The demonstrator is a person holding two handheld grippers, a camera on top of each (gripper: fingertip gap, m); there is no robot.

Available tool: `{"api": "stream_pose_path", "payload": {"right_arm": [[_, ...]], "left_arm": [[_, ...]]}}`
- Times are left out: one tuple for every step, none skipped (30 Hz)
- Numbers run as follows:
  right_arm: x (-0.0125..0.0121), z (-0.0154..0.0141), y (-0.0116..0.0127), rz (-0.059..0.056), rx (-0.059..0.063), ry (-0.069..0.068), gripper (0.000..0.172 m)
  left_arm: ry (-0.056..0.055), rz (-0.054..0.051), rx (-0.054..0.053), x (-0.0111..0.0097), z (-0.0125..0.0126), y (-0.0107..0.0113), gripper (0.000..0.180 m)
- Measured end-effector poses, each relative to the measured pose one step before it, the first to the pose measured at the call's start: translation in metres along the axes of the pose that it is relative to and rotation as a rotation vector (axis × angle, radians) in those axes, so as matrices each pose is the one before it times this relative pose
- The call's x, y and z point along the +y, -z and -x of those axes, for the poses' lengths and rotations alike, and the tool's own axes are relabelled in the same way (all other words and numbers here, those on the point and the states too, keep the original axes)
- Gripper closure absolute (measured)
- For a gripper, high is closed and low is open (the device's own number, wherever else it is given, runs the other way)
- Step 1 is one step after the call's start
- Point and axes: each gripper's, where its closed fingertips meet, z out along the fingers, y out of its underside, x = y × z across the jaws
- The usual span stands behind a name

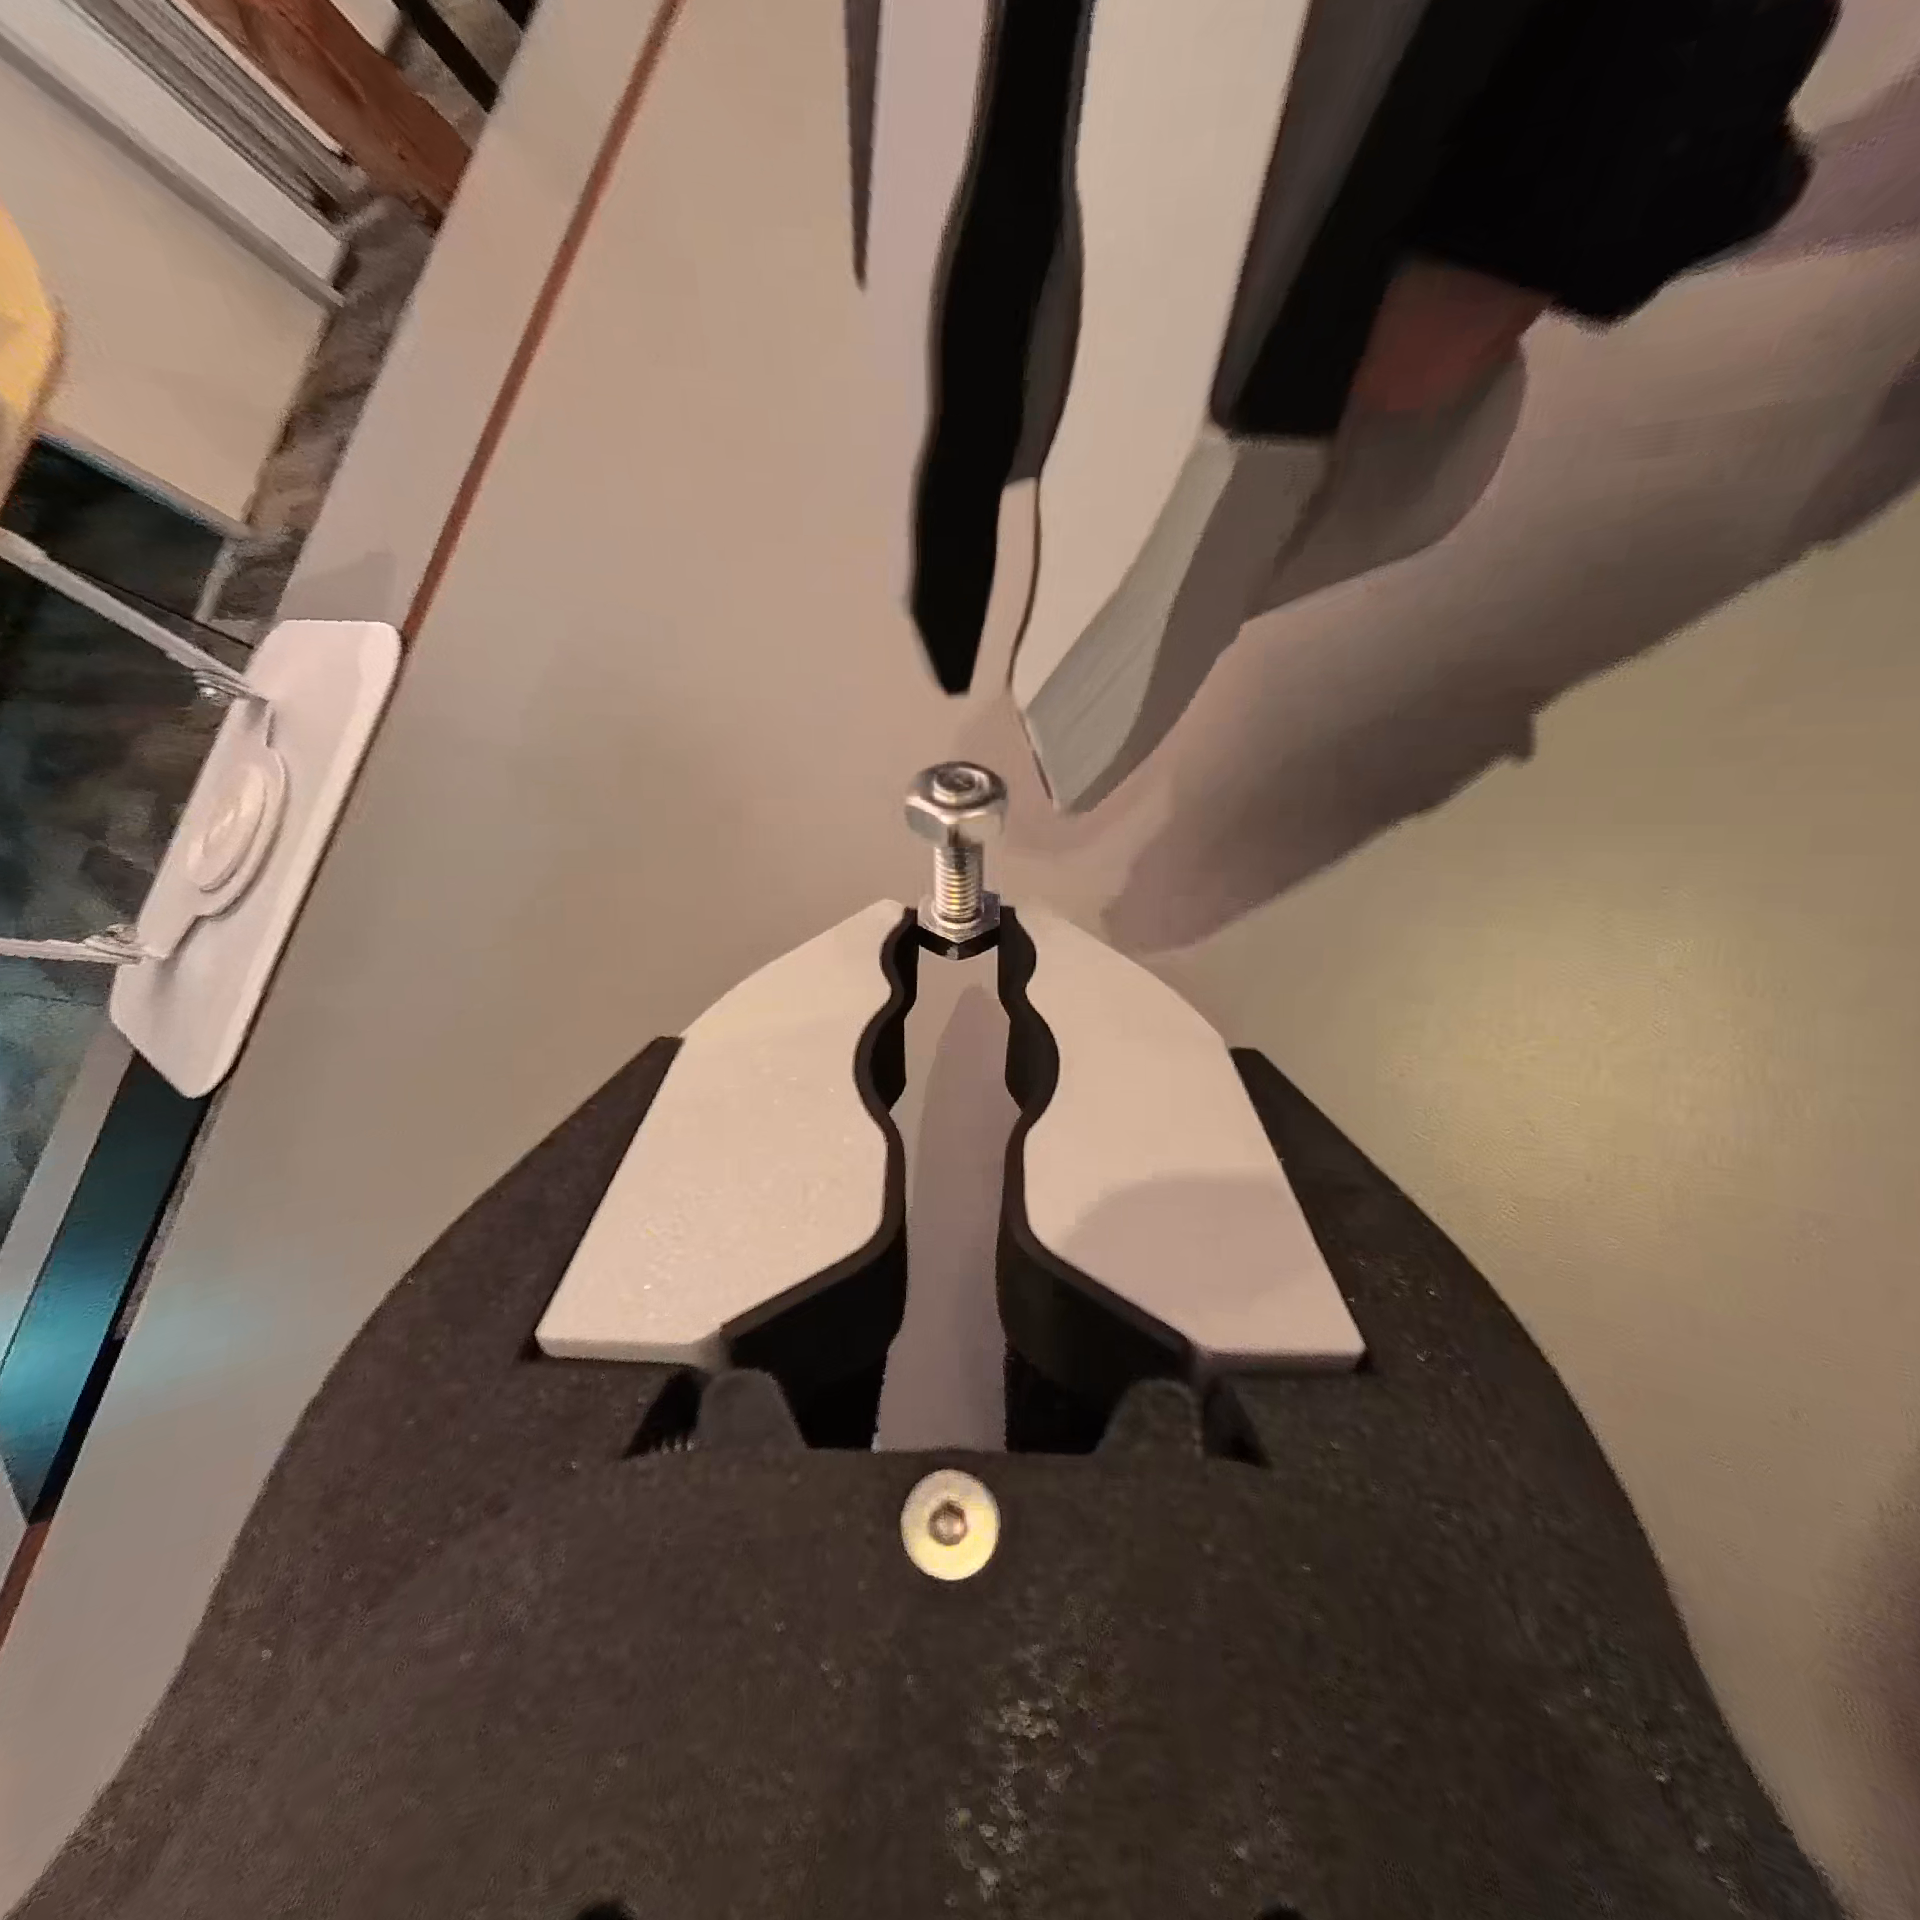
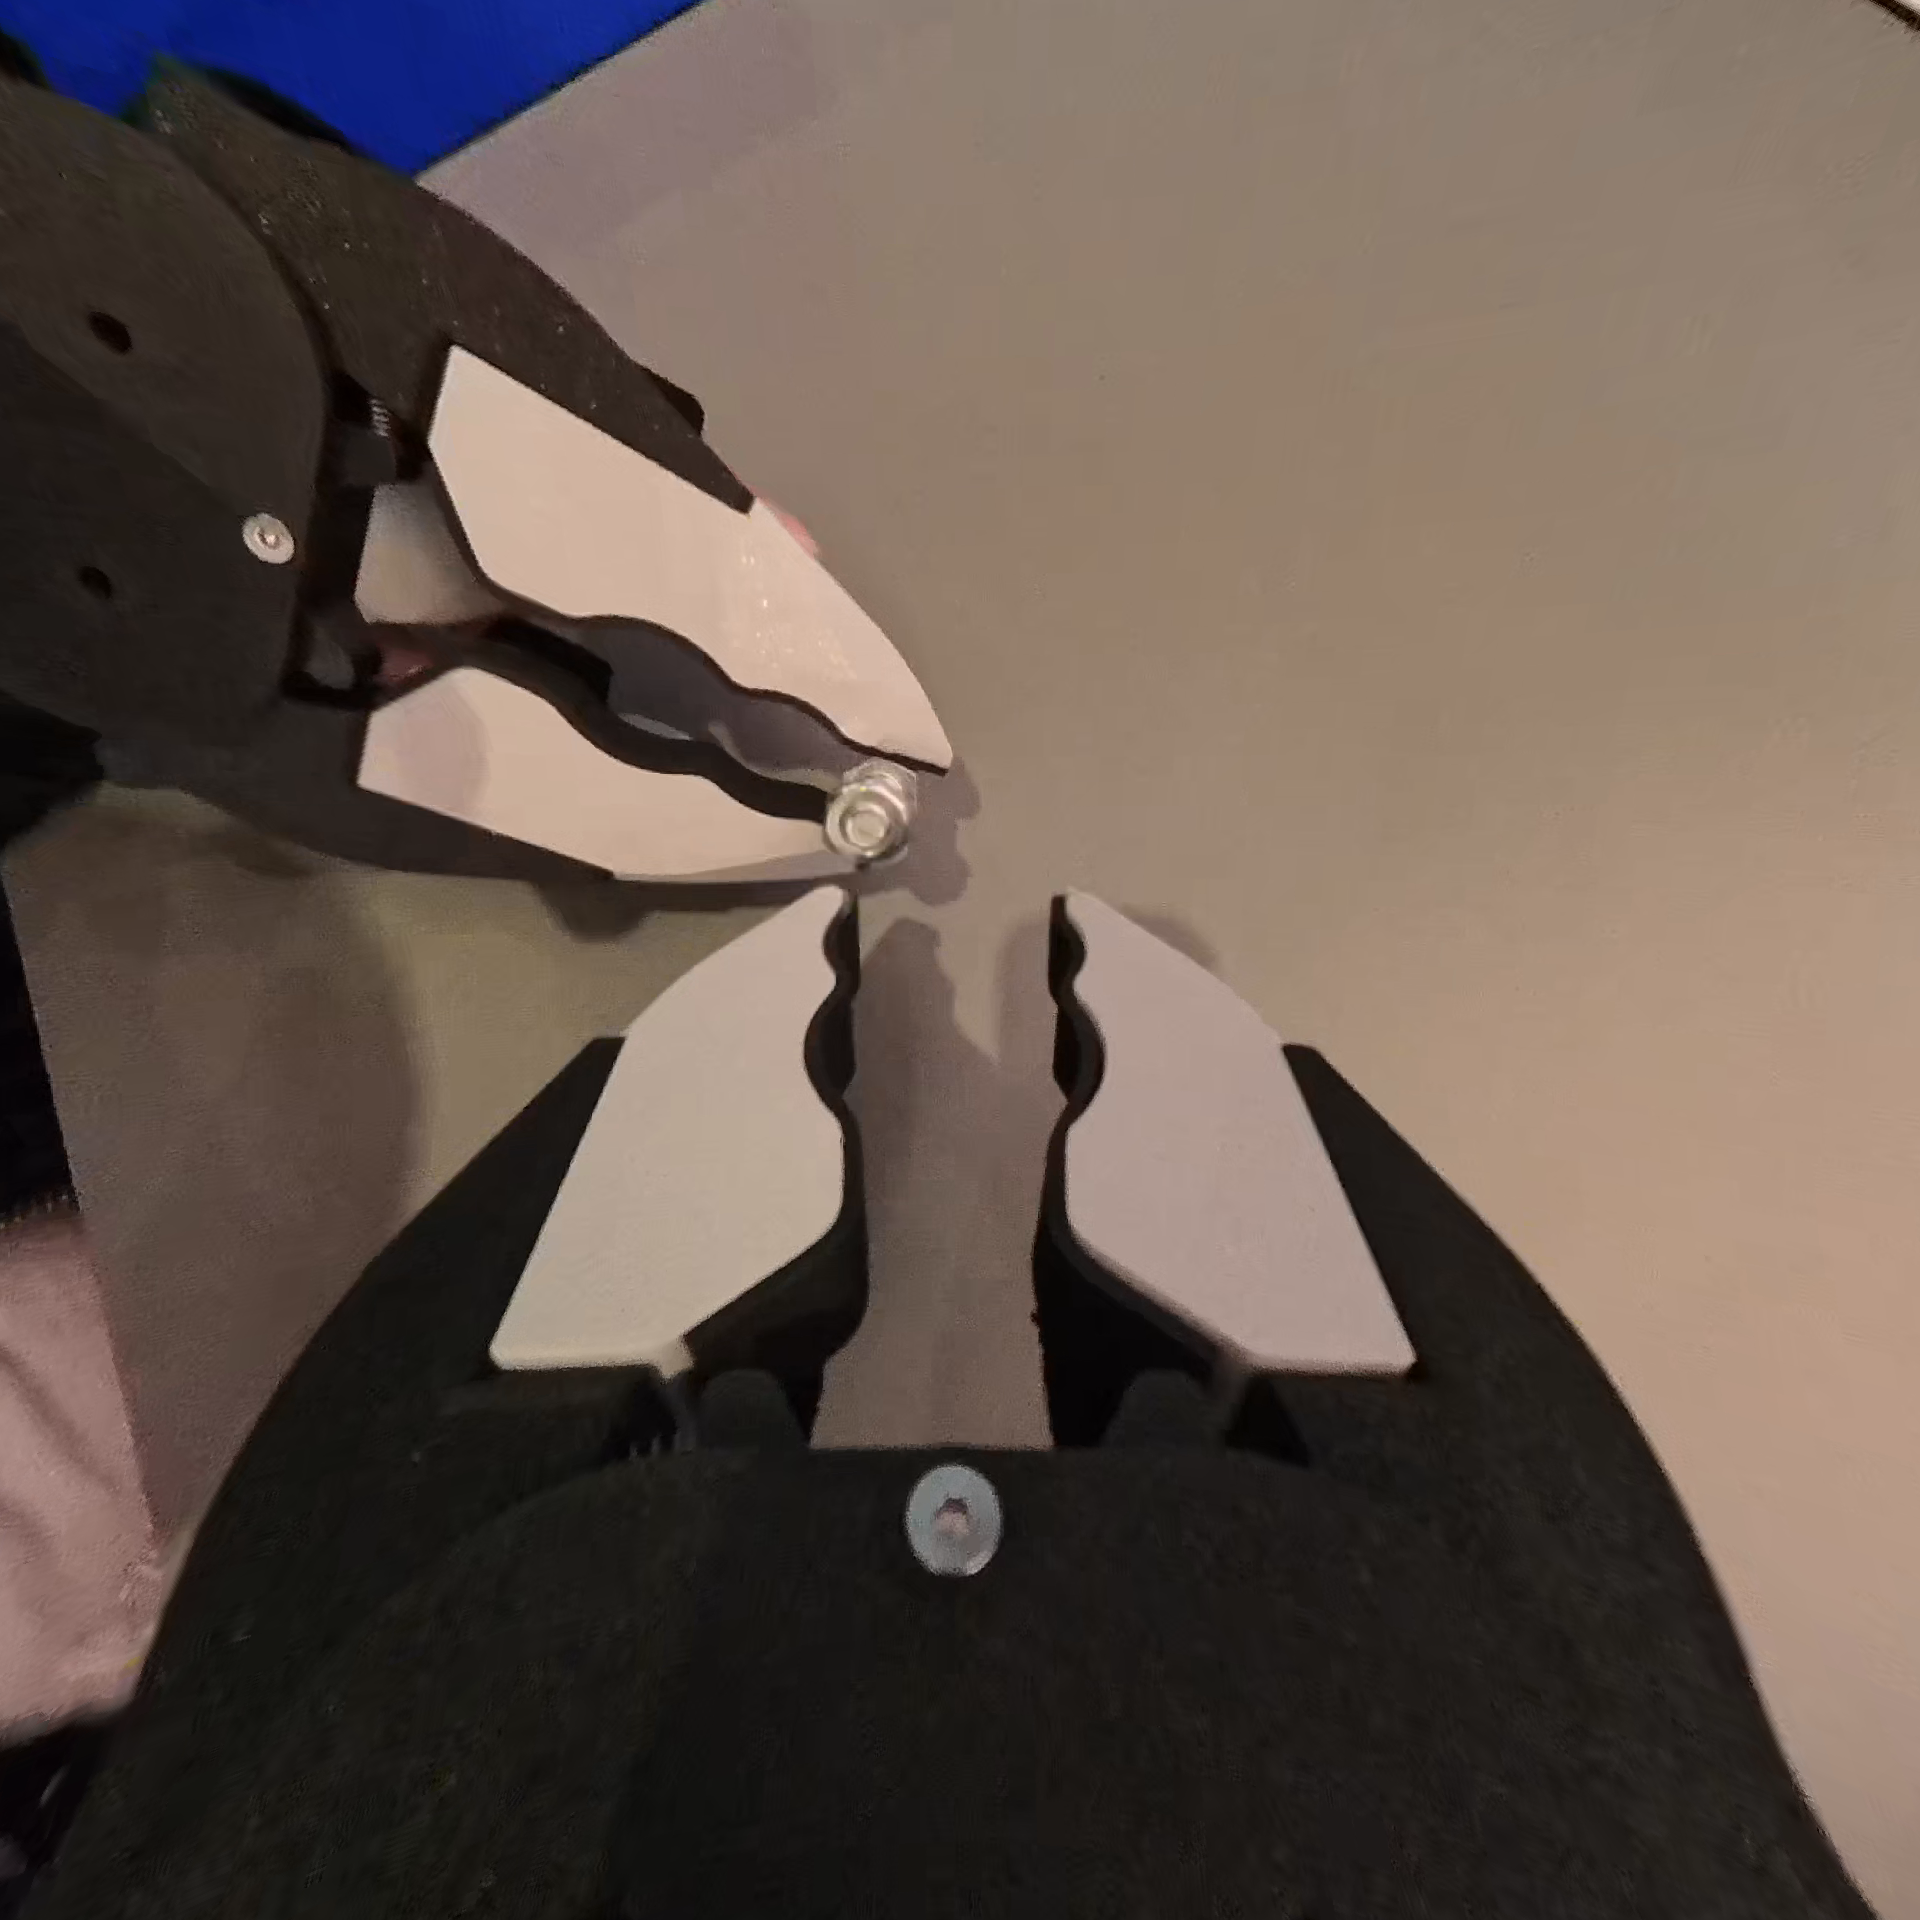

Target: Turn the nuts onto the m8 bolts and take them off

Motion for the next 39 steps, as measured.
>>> {"api": "stream_pose_path", "payload": {"right_arm": [[0.00115,0.00168,0.00198,-0.0149,-0.0082,0.0012,0.138],[-0.00145,0.00315,0.00144,-0.0235,-0.0148,-0.0038,0.138],[-0.00344,0.00352,-0.00006,-0.0277,-0.0146,-0.0050,0.137],[-0.00435,0.00268,-0.00142,-0.0276,-0.0080,-0.0028,0.137],[-0.00380,0.00144,-0.00259,-0.0203,0.0008,0.0005,0.137],[-0.00137,-0.00008,-0.00364,-0.0019,0.0075,0.0031,0.137],[0.00261,-0.00114,-0.00382,0.0233,0.0107,0.0057,0.138],[0.00597,-0.00129,-0.00297,0.0403,0.0102,0.0124,0.138],[0.00744,-0.00244,-0.00135,0.0412,0.0170,0.0163,0.138],[0.00668,-0.00415,0.00032,0.0277,0.0259,0.0103,0.139],[0.00427,-0.00346,0.00156,0.0086,0.0157,0.0003,0.143],[0.00115,0.00020,0.00192,-0.0090,-0.0116,-0.0085,0.143],[-0.00268,0.00415,0.00180,-0.0258,-0.0358,-0.0131,0.142],[-0.00547,0.00511,0.00081,-0.0349,-0.0367,-0.0134,0.141],[-0.00587,0.00359,-0.00013,-0.0295,-0.0223,-0.0094,0.140],[-0.00417,0.00096,-0.00130,-0.0157,-0.0034,-0.0030,0.139],[-0.00136,-0.00195,-0.00235,0.0005,0.0125,0.0016,0.138],[0.00232,-0.00289,-0.00293,0.0186,0.0138,0.0028,0.138],[0.00567,-0.00183,-0.00307,0.0348,0.0050,0.0011,0.138],[0.00785,-0.00204,-0.00163,0.0409,0.0071,-0.0017,0.137],[0.00838,-0.00420,-0.00016,0.0370,0.0220,-0.0004,0.138],[0.00662,-0.00489,0.00032,0.0241,0.0252,0.0044,0.138],[0.00262,-0.00122,0.00134,0.0034,0.0028,0.0046,0.138],[-0.00280,0.00359,0.00191,-0.0207,-0.0245,0.0023,0.138],[-0.00637,0.00620,0.00171,-0.0377,-0.0338,0.0019,0.137],[-0.00747,0.00497,0.00100,-0.0384,-0.0227,0.0020,0.137],[-0.00658,0.00271,0.00052,-0.0300,-0.0070,0.0049,0.136],[-0.00488,0.00111,-0.00023,-0.0201,0.0030,0.0081,0.135],[-0.00211,-0.00034,-0.00094,-0.0068,0.0095,0.0063,0.135],[0.00175,-0.00196,-0.00110,0.0122,0.0146,0.0022,0.136],[0.00565,-0.00356,-0.00104,0.0285,0.0191,-0.0008,0.137],[0.00706,-0.00460,-0.00046,0.0294,0.0175,-0.0058,0.135],[0.00690,-0.00524,0.00040,0.0219,0.0158,-0.0110,0.139],[0.00510,-0.00350,0.00131,0.0142,0.0063,-0.0097,0.140],[0.00158,0.00098,0.00157,-0.0011,-0.0187,-0.0080,0.139],[-0.00343,0.00416,0.00165,-0.0245,-0.0318,-0.0077,0.138],[-0.00713,0.00540,0.00146,-0.0411,-0.0316,-0.0030,0.138],[-0.00796,0.00661,0.00096,-0.0396,-0.0302,0.0040,0.137],[-0.00678,0.00508,-0.00010,-0.0264,-0.0166,0.0066,0.137]], "left_arm": [[-0.0147,0.0294,0.0182,0.00396,-0.00334,-0.00090,0.166],[-0.0130,0.0202,0.0057,0.00294,-0.00184,-0.00117,0.166],[-0.0095,0.0175,0.0122,0.00221,-0.00266,-0.00124,0.166],[-0.0073,0.0100,0.0085,0.00087,-0.00248,-0.00119,0.166],[-0.0050,-0.0011,0.0037,-0.00072,-0.00176,-0.00075,0.166],[-0.0003,-0.0034,0.0047,-0.00125,-0.00150,-0.00012,0.166],[0.0026,-0.0017,0.0026,-0.00114,-0.00049,0.00041,0.166],[0.0037,-0.0031,-0.0021,-0.00091,0.00077,0.00076,0.166],[0.0072,-0.0044,-0.0007,-0.00058,0.00117,0.00113,0.166],[0.0113,-0.0019,0.0033,0.00005,0.00114,0.00118,0.166],[0.0134,-0.0008,0.0068,0.00053,0.00093,0.00086,0.166],[0.0124,0.0041,0.0125,0.00110,-0.00007,0.00038,0.166],[0.0064,0.0093,0.0114,0.00181,-0.00052,-0.00032,0.166],[0.0012,0.0131,0.0052,0.00218,-0.00044,-0.00076,0.166],[-0.0059,0.0176,0.0093,0.00238,-0.00171,-0.00130,0.166],[-0.0090,0.0087,0.0024,0.00108,-0.00134,-0.00128,0.166],[-0.0046,0.0055,0.0028,0.00038,-0.00135,-0.00108,0.166],[-0.0010,0.0013,0.0060,-0.00047,-0.00138,-0.00059,0.166],[0.0006,-0.0002,0.0041,-0.00073,-0.00079,-0.00002,0.166],[0.0009,0.0010,-0.0048,-0.00028,0.00088,0.00040,0.166],[0.0001,0.0051,-0.0060,0.00046,0.00176,0.00075,0.166],[0.0048,-0.0001,-0.0014,0.00003,0.00131,0.00098,0.166],[0.0079,-0.0053,-0.0020,-0.00086,0.00140,0.00102,0.166],[0.0050,0.0005,0.0028,-0.00027,0.00064,0.00066,0.166],[0.0004,0.0019,-0.0002,-0.00011,0.00040,0.00017,0.166],[-0.0039,0.0015,0.0015,-0.00016,-0.00050,-0.00027,0.166],[-0.0030,0.0048,0.0037,0.00045,-0.00104,-0.00062,0.166],[-0.0019,0.0012,-0.0001,0.00029,-0.00064,-0.00061,0.166],[0.0010,0.0020,0.0050,0.00045,-0.00118,-0.00055,0.166],[0.0009,-0.0017,-0.0003,-0.00003,-0.00022,0.00000,0.166],[0.0014,-0.0025,-0.0031,-0.00006,0.00056,0.00045,0.166],[0.0027,0.0070,-0.0066,0.00130,0.00157,0.00043,0.166],[0.0018,-0.0015,-0.0025,0.00056,0.00116,0.00049,0.166],[0.0088,-0.0075,0.0047,-0.00057,0.00014,0.00082,0.166],[0.0074,-0.0030,0.0016,-0.00030,0.00048,0.00072,0.166],[0.0016,0.0003,-0.0042,0.00015,0.00097,0.00023,0.166],[-0.0005,0.0025,-0.0018,0.00046,0.00038,-0.00005,0.166],[-0.0010,0.0022,-0.0015,0.00054,0.00003,-0.00050,0.166],[-0.0030,0.0010,-0.0013,0.00018,-0.00027,-0.00035,0.166]]}}
